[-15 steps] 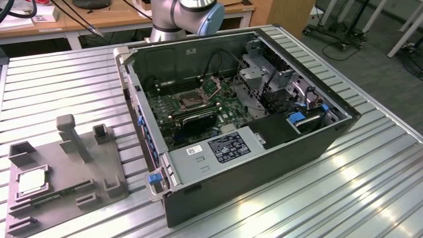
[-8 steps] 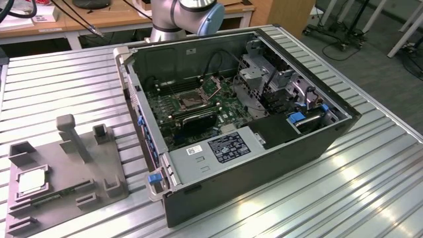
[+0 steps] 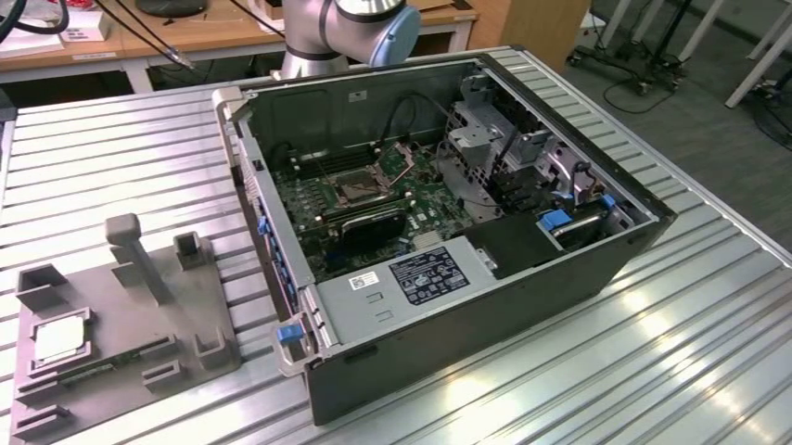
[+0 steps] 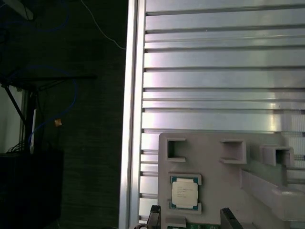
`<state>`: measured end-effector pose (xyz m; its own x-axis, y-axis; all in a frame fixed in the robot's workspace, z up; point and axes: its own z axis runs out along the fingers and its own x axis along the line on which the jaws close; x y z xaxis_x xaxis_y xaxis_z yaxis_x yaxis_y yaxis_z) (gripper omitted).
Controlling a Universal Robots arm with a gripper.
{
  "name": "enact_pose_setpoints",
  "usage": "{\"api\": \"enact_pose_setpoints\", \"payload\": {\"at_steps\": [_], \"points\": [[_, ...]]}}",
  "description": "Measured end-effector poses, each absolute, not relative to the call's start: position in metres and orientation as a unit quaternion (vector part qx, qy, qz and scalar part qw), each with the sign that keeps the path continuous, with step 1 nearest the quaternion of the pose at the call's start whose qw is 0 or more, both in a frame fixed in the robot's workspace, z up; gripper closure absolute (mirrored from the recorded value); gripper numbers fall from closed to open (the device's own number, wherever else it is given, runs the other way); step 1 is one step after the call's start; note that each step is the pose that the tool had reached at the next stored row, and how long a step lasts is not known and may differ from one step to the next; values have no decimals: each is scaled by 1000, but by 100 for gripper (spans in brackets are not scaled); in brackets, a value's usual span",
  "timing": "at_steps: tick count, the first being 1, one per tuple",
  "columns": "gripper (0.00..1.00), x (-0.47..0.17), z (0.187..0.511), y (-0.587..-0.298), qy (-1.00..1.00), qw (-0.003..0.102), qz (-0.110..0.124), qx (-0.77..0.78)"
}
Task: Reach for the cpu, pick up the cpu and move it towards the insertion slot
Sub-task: 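Reach for the cpu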
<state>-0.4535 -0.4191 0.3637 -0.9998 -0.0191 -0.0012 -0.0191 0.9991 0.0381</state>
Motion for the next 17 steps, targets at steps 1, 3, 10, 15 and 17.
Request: {"api": "enact_pose_setpoints", "payload": {"at_steps": [1, 3, 10, 15, 17], "points": [[41, -454, 364, -419, 1000, 0, 19, -10], [41, -454, 363, -419, 1000, 1, 19, -10], [41, -454, 358, -419, 1000, 1, 19, -10], [41, -454, 352, -420, 1000, 0, 19, -10], [41, -454, 349, -420, 1000, 0, 19, -10]]}}
